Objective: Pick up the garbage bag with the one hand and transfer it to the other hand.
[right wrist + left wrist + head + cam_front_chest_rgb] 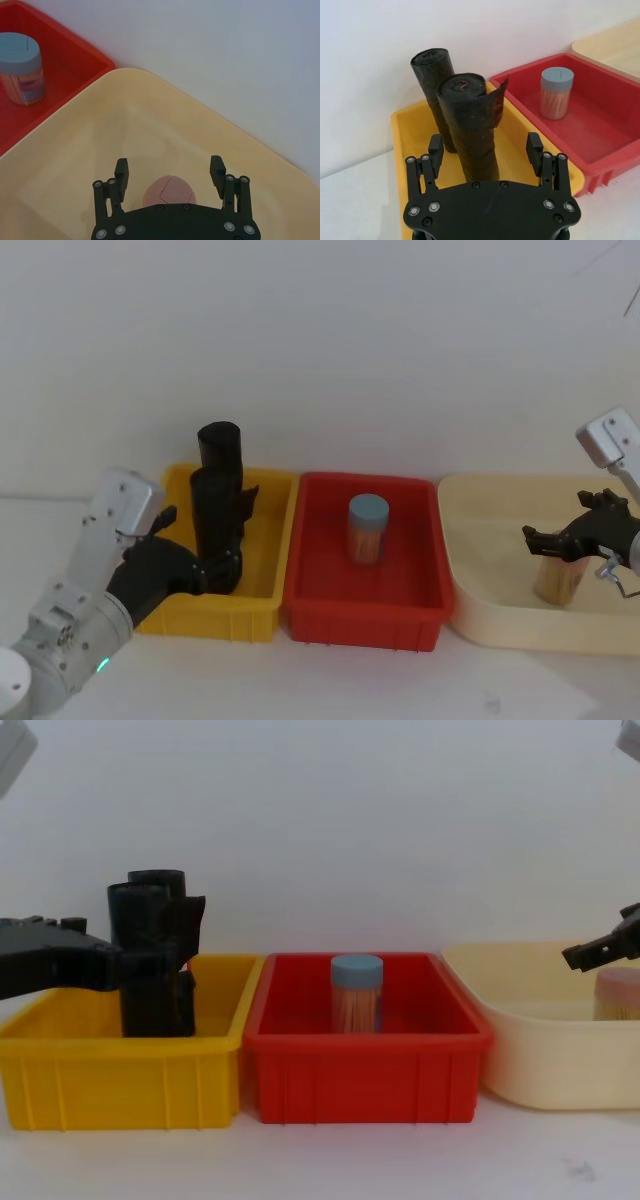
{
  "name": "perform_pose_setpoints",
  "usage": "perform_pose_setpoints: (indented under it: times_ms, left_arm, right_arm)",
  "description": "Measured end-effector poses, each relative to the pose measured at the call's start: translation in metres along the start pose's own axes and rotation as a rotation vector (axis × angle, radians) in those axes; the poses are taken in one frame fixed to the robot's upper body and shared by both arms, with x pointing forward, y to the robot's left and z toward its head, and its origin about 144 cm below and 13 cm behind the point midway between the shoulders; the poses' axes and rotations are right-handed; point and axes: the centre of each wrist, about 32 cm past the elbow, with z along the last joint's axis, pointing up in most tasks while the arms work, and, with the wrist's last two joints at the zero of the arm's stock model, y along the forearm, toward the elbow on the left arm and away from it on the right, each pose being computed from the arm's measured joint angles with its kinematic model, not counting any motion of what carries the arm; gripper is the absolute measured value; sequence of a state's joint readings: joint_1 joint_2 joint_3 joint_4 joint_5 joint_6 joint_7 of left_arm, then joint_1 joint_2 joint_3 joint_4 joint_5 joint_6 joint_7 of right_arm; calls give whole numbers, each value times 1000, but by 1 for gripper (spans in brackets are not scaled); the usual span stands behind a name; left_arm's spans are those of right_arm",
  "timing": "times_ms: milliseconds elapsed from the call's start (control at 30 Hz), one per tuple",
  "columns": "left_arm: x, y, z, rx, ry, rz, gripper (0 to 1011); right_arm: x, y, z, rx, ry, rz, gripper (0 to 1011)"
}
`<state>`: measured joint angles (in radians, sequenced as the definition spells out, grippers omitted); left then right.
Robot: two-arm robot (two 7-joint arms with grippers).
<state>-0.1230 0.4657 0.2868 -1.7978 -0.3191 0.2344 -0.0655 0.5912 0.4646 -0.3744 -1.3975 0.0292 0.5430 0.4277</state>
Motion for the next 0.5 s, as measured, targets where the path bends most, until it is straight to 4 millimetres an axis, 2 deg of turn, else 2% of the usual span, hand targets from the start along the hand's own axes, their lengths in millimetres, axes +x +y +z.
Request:
perform_pose_setpoints:
  times_ms: [500]
  left_arm:
    - [17, -29, -1, 19, 10, -22, 1000]
  right_arm:
    - [0, 0, 0, 0, 0, 0, 999]
